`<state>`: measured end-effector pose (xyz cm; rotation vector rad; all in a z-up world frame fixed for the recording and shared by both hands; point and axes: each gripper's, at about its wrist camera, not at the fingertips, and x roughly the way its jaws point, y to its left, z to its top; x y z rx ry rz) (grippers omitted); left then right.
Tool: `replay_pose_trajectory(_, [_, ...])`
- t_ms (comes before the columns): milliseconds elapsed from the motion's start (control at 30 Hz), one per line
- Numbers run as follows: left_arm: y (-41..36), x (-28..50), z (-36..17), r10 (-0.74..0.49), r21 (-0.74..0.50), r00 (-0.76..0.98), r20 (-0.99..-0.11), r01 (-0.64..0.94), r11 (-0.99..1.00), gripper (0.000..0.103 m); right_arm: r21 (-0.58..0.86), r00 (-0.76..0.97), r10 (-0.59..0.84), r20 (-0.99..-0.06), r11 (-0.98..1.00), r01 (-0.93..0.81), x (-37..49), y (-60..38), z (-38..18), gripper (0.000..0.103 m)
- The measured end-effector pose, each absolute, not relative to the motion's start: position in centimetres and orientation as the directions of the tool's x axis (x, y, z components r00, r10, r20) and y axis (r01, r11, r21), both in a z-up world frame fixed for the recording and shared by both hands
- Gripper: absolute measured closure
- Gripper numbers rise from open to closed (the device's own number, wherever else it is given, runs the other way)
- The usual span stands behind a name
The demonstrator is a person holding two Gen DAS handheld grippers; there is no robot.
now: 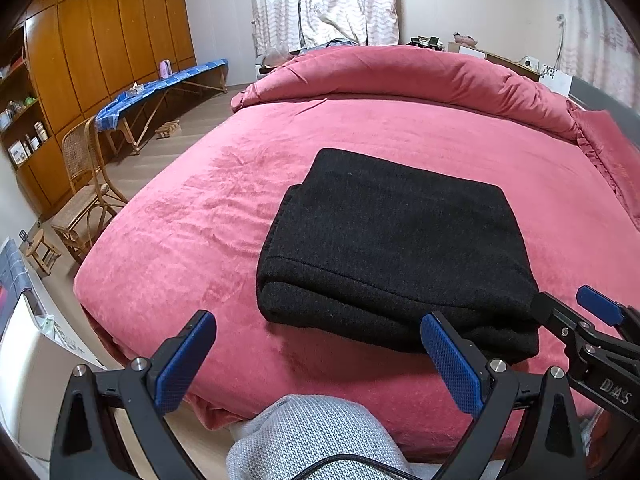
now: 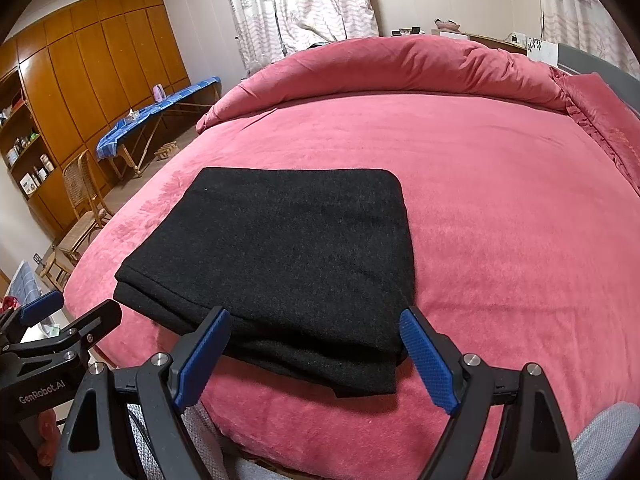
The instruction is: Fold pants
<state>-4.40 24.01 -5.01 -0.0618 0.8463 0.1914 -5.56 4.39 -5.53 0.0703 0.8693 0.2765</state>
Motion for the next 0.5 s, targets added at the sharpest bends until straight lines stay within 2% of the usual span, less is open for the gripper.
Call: replay_pose_trajectory(500, [24.07, -4.51, -5.24, 0.162, 0.023, 0.636, -0.755, -0.221, 0.975, 0.000, 0.176, 0.611, 0.268, -0.744, 0.962, -0.208, -5.87, 4.99, -5.70, 0.015])
